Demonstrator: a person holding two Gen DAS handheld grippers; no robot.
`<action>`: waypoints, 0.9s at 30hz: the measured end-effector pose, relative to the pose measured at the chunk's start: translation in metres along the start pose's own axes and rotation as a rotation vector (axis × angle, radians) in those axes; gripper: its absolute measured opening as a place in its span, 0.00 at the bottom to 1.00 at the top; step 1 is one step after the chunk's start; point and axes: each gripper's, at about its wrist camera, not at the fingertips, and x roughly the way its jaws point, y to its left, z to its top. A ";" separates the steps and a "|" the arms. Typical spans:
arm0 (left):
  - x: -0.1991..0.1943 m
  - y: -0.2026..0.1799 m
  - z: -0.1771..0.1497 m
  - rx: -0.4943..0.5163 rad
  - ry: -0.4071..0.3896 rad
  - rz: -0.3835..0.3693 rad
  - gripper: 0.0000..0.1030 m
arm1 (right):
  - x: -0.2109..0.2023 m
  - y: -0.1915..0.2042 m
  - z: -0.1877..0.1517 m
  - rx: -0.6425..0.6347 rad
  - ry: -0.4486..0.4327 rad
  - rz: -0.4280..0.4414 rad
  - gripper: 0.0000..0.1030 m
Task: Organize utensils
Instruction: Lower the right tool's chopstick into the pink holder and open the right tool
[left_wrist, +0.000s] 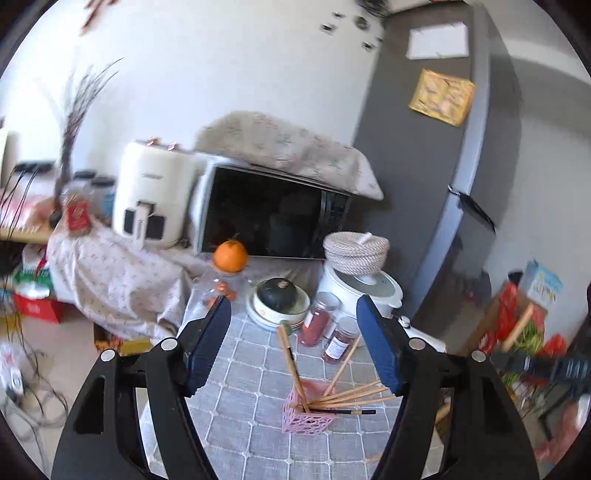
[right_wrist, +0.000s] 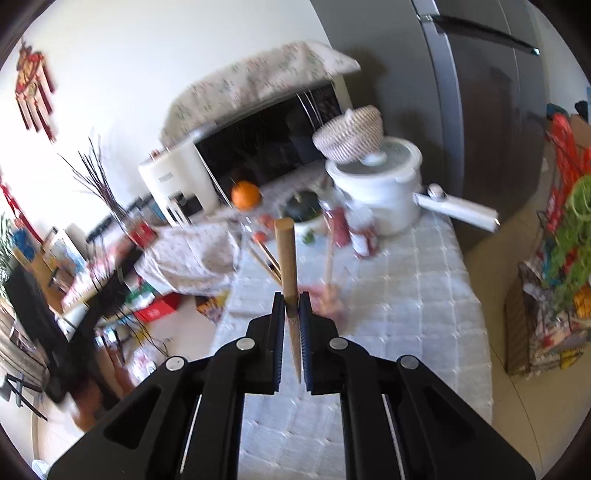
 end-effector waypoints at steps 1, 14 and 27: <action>0.001 0.009 -0.001 -0.034 0.010 -0.001 0.65 | -0.001 0.009 0.010 -0.007 -0.026 0.007 0.09; 0.035 0.059 -0.013 -0.145 0.092 0.034 0.65 | 0.082 0.037 0.056 -0.063 -0.122 -0.073 0.09; 0.016 0.035 -0.012 -0.036 0.005 0.158 0.93 | 0.066 0.045 0.016 -0.171 -0.251 -0.151 0.40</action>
